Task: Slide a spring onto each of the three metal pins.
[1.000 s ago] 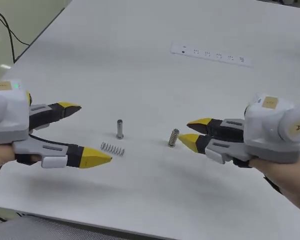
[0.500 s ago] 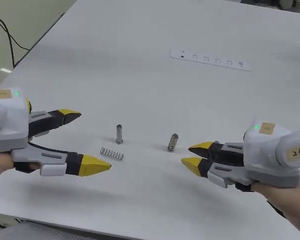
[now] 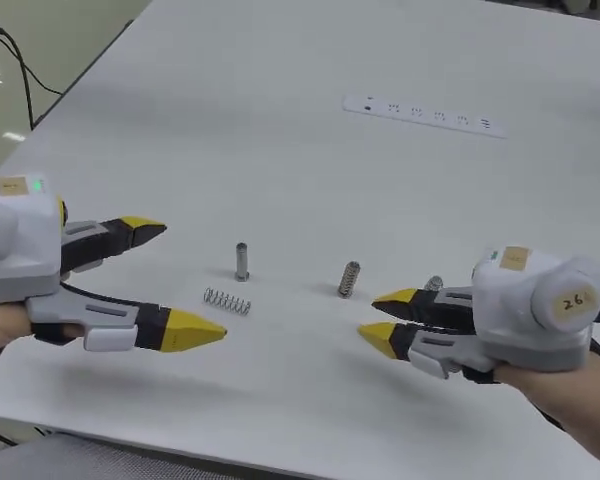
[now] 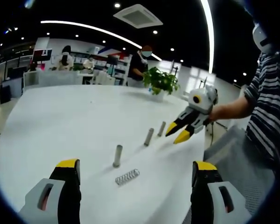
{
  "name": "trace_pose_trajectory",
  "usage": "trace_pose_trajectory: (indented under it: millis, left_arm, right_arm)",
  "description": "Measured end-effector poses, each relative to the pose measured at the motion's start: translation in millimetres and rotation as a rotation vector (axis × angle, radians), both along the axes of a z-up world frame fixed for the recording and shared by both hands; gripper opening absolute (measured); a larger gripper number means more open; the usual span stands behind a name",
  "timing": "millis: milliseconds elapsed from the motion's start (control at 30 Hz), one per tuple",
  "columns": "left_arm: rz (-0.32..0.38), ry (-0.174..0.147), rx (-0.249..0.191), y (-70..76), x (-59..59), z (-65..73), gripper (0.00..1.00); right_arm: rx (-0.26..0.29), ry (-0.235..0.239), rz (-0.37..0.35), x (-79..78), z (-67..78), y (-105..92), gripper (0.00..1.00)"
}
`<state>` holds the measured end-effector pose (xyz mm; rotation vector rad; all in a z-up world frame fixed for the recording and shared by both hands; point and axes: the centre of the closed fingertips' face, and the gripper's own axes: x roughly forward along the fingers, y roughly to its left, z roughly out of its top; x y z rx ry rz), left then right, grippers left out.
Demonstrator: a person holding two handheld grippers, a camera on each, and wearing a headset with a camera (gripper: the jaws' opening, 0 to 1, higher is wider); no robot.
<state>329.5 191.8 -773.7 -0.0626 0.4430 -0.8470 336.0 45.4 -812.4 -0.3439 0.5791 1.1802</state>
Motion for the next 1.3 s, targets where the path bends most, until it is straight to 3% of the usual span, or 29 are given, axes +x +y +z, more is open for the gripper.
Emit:
trace_pose_trajectory:
  millis: [700,867,1300]
  left_arm:
    - [0.006,0.006,0.006,5.0,-0.4,-2.4,0.97]
    - [0.006,0.008,0.005,5.5,-0.4,-2.7,0.97]
    - [0.008,0.007,0.001,6.2,-0.6,-2.2,0.97]
  right_arm:
    - [-0.021,-0.043,0.173,-6.1,7.4,84.2,0.17]
    - [-0.062,-0.087,0.234,-8.5,4.7,99.0,0.16]
    - [-0.117,-0.088,0.278,-7.5,-16.5,126.2,0.14]
